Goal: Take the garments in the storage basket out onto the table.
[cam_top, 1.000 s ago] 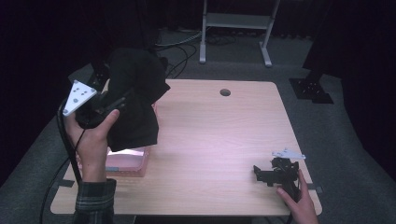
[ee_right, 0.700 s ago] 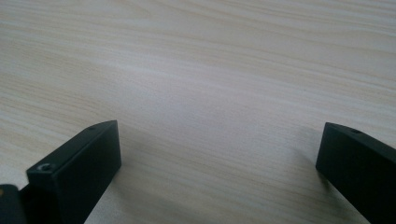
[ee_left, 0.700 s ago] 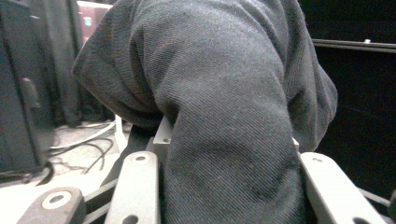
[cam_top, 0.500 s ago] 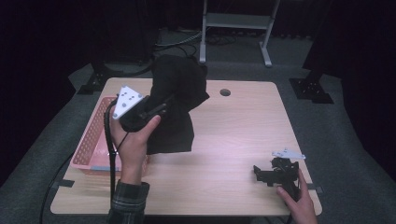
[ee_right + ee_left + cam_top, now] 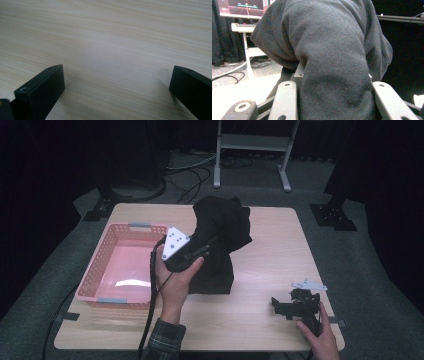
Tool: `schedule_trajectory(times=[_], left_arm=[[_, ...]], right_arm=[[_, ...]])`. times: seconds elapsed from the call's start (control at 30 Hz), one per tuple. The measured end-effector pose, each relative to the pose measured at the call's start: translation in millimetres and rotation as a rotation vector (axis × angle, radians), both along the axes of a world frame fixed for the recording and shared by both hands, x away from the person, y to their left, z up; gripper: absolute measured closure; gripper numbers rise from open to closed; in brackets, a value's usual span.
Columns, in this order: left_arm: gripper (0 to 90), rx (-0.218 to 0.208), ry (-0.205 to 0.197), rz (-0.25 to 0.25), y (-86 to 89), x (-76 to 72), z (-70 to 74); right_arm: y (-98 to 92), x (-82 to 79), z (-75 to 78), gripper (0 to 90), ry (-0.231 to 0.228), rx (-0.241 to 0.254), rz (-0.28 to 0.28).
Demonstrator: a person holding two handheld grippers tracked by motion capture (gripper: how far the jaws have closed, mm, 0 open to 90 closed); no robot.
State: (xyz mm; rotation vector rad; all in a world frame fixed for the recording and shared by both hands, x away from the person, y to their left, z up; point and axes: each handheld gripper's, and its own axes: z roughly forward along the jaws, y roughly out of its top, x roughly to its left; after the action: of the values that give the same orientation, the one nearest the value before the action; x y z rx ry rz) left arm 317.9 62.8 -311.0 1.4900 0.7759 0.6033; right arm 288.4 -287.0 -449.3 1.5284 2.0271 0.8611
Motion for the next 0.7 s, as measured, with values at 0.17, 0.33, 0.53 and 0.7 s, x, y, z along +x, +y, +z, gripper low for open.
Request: schedule_trajectory(times=[0.17, 0.33, 0.53, 0.7], left_arm=[[57.7, -0.008, 0.033, -0.013, -12.0, 3.2, -24.0], [57.7, 0.024, 0.062, -0.022, -24.6, 5.4, -47.5], [57.6, 0.084, 0.115, -0.032, -39.7, 11.2, -71.9], [57.6, 0.119, 0.145, -0.030, -48.4, 15.6, -87.0]], right_arm=[[0.0, 0.0, 0.0, 0.0, -0.001, 0.001, 0.000], [0.0, 0.0, 0.0, 0.0, 0.000, 0.001, 0.000], [0.1, -0.1, 0.0, 0.0, 0.001, 0.002, -0.001], [0.3, -0.1, 0.0, 0.0, 0.002, 0.004, -0.002]])
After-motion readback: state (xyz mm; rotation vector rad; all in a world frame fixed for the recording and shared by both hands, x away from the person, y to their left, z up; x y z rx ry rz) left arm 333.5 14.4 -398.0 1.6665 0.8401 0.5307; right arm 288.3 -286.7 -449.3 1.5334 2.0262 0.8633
